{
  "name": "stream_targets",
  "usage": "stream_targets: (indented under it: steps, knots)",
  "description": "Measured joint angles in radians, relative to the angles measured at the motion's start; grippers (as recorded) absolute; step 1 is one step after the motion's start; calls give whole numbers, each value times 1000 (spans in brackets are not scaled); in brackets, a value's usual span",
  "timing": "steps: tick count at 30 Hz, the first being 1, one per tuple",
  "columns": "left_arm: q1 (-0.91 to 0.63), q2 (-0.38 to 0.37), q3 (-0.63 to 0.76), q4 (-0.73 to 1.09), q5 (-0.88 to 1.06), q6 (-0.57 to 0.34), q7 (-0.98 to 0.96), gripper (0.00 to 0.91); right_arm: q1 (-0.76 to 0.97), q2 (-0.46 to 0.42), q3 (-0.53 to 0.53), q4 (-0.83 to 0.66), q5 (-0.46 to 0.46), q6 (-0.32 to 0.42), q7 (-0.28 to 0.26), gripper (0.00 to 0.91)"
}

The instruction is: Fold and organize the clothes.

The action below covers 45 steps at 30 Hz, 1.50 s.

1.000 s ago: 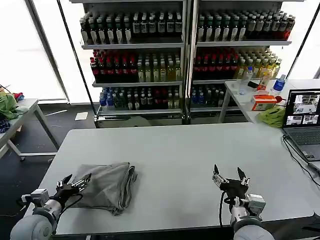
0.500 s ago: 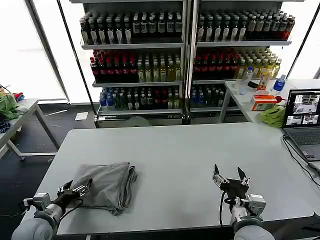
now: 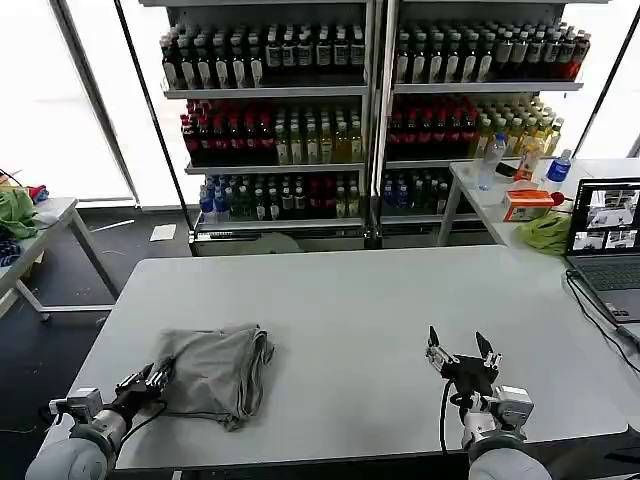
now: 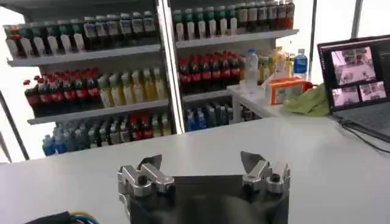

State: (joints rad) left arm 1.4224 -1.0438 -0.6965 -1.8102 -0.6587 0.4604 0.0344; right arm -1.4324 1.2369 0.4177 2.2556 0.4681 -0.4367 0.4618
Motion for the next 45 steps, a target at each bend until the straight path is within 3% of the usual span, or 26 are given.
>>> stream_targets:
  steps: [12,29,45]
  knots:
    - [7,31,-66,2,-26,2,-2,0,18,-13,8,-5,16,-1,3,907]
    - [21,198,-326,8,-54,2,6,0,35,-16,-6,-21,27,-1,2,907]
    - [31,160,-230,-150,-15,11,-34,0,4,3,17,-24,6,-1,1,907]
